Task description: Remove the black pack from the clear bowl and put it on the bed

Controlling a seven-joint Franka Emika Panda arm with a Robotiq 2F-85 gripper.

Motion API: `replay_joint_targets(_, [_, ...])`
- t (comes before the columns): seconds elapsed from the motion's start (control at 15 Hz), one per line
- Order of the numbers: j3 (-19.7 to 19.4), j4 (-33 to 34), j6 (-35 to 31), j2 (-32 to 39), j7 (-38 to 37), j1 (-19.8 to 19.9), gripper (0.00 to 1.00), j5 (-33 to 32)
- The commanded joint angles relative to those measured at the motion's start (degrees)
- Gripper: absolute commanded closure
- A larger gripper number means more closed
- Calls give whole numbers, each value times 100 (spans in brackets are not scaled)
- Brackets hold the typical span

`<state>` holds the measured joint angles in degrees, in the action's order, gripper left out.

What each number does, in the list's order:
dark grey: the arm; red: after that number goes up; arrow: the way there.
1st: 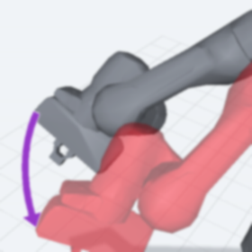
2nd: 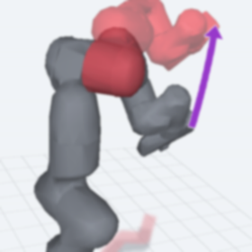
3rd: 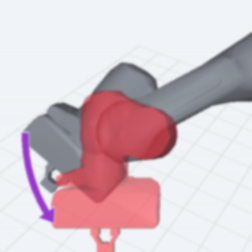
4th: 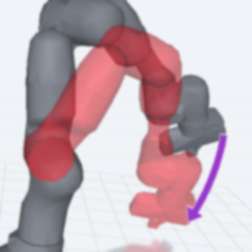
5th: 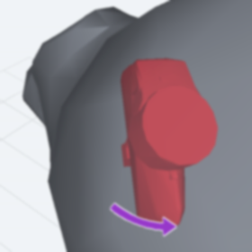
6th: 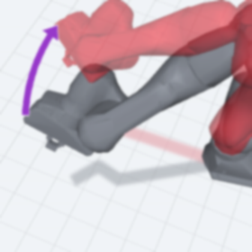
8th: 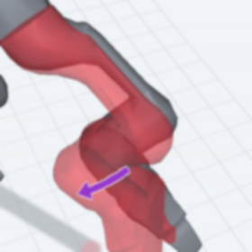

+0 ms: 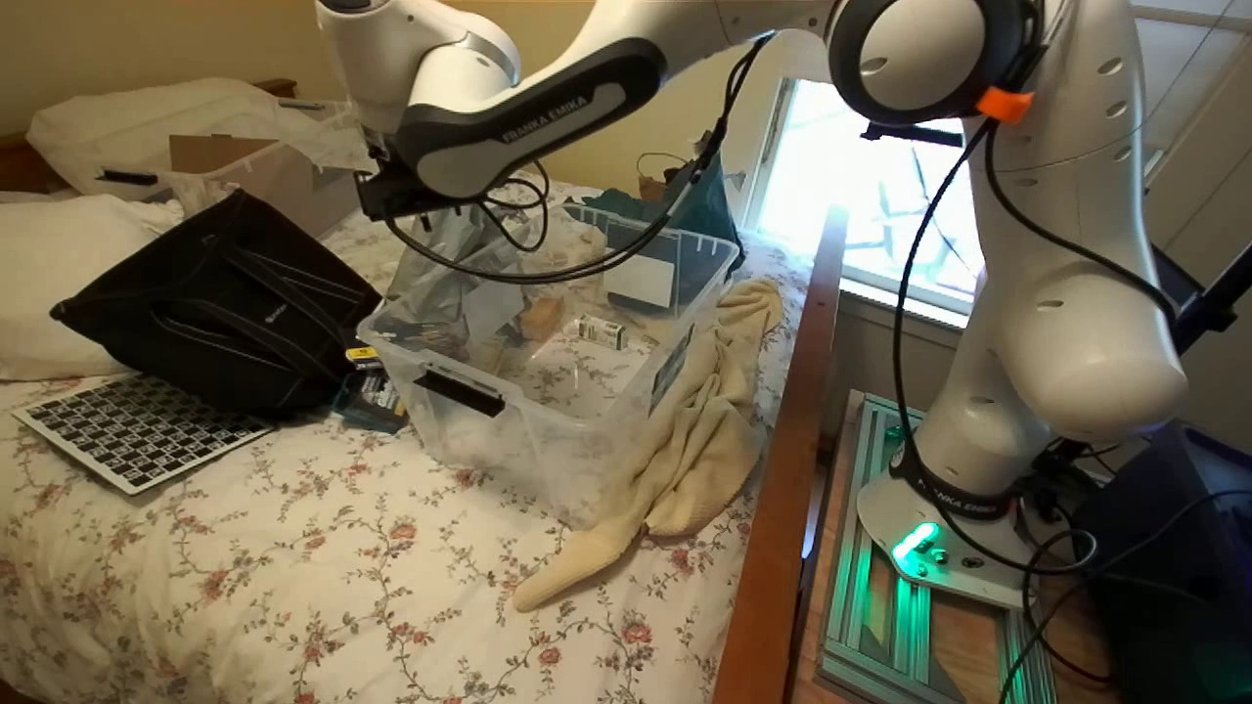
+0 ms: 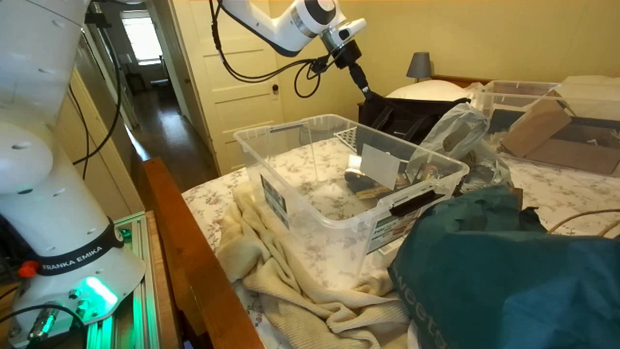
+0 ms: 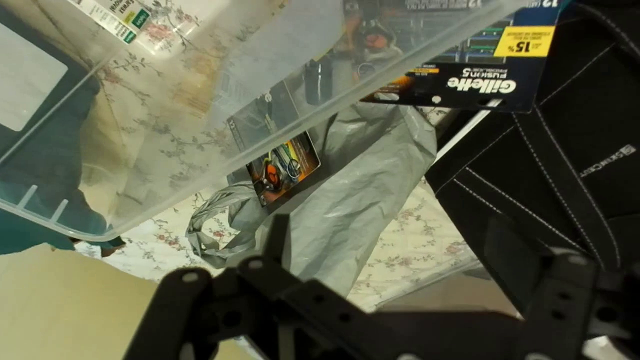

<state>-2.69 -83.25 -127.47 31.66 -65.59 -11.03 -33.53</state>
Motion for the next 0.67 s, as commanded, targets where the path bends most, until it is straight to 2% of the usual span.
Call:
replay_joint_targets(0.0, [51, -1379, -702, -804, 749, 162, 0, 308])
replay_joint_targets(0.2, [-58, -2093, -995, -1169, 1157, 191, 0, 197])
replay_joint_targets(0.27, [-140, -1341, -724, -665, 880, 48, 0, 197])
replay_joint_targets(0.6, [-175, -1428, -753, -705, 906, 31, 0, 186])
